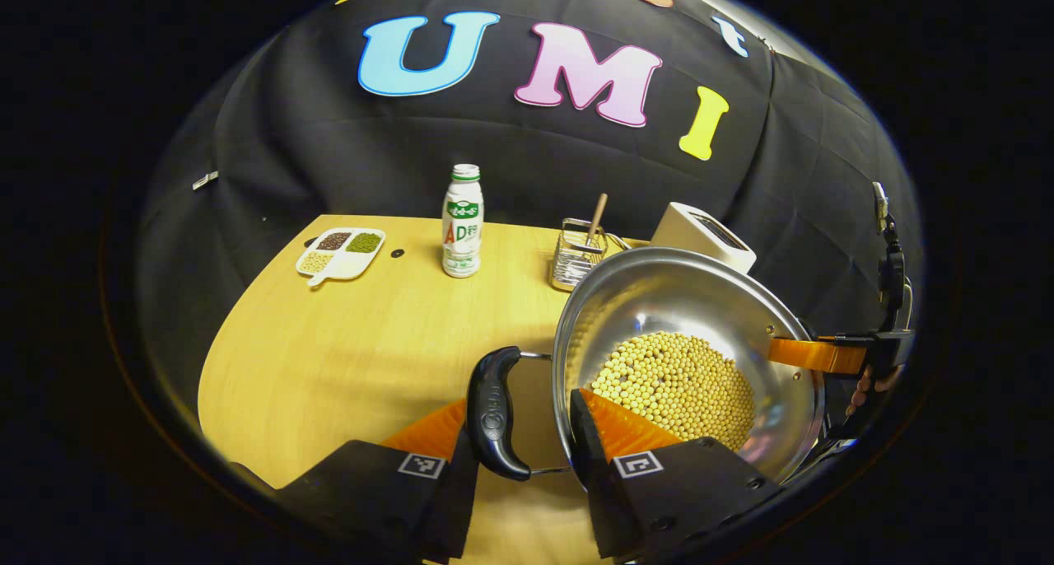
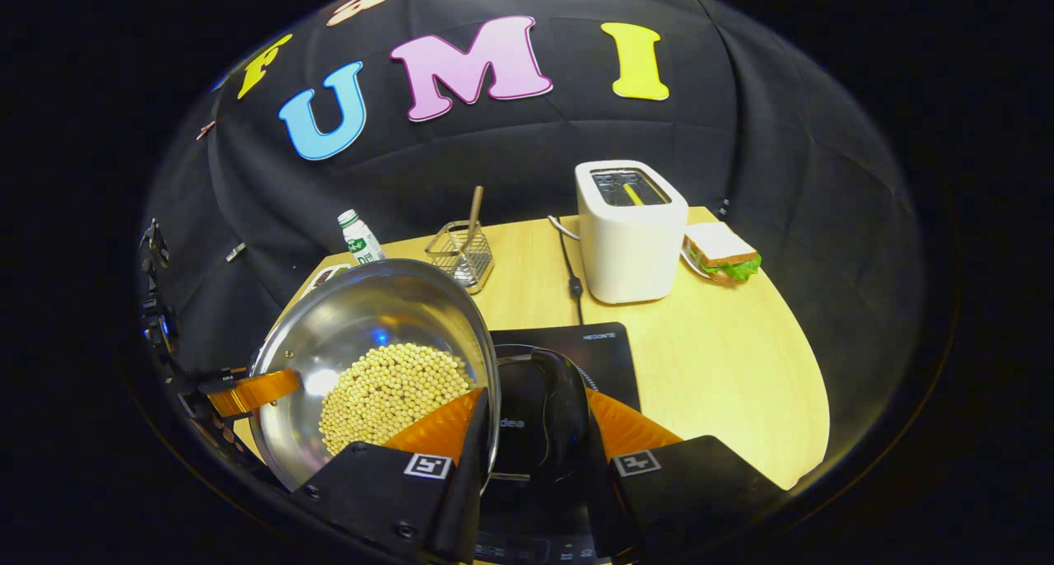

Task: First push the handle of the pot to place it horizontally, then grasp the pot with both hands and set it on the induction cooktop.

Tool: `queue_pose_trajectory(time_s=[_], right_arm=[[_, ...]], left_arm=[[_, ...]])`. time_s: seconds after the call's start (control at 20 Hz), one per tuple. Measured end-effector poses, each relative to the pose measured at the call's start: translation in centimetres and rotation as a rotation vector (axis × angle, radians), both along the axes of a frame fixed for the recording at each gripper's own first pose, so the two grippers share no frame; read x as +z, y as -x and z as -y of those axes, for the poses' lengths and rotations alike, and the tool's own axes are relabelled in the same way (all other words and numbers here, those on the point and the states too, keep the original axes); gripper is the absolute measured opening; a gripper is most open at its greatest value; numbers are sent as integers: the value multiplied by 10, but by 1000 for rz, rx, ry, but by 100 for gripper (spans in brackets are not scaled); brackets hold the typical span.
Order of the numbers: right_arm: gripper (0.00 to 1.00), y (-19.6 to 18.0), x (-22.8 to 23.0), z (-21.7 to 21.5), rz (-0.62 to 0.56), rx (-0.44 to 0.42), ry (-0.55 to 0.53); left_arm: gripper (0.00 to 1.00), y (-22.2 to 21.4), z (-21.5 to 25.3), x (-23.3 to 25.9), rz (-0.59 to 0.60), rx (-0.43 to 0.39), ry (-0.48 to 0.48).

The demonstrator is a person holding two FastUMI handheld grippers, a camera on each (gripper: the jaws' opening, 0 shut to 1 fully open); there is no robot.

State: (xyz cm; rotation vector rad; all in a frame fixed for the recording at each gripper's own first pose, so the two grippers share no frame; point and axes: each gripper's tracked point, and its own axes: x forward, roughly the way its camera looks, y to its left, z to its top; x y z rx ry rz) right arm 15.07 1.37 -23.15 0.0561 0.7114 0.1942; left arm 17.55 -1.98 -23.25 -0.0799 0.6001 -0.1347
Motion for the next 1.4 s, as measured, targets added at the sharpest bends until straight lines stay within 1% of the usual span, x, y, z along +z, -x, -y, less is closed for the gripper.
queue_pose_trajectory(time_s=[0.05, 0.15, 0.2, 0.3, 0.35, 0.4, 0.6, 1.0, 1.2, 1.3, 1.35, 1.4], right_arm=[[56, -2, 0, 8, -2, -2, -1], [56, -5, 0, 24, -1, -2, 0], [56, -6, -1, 32, -2, -2, 0], [56, -8, -6, 45, -8, -5, -4], [56, -10, -9, 50, -11, -7, -7], [56, -12, -12, 55, -12, -10, -11], [56, -20, -24, 71, -29, -27, -10], [56, -32, -51, 80, -85, -36, -18], [56, -39, -54, 77, -89, -35, -44], [56, -40, -53, 76, -88, -30, -55], [56, -40, -53, 76, -84, -27, -54], [58, -41, -53, 77, -80, -25, -53]], left_arm=[[59, 1, 9, -1, 0, -1, 0], [59, -1, 25, -5, 0, 0, 4], [61, 0, 33, -8, -4, 1, 5], [59, -2, 46, -13, -11, 0, 5], [61, -3, 51, -17, -14, 0, 4], [59, -5, 56, -21, -18, 0, 3], [59, -15, 69, -35, -36, -2, 0], [59, -31, 76, -55, -82, -8, -17], [59, -34, 73, -55, -75, 8, -7], [62, -33, 73, -55, -76, 21, 6], [61, -33, 73, -56, -77, 25, 4], [63, -32, 74, -56, -81, 28, 2]])
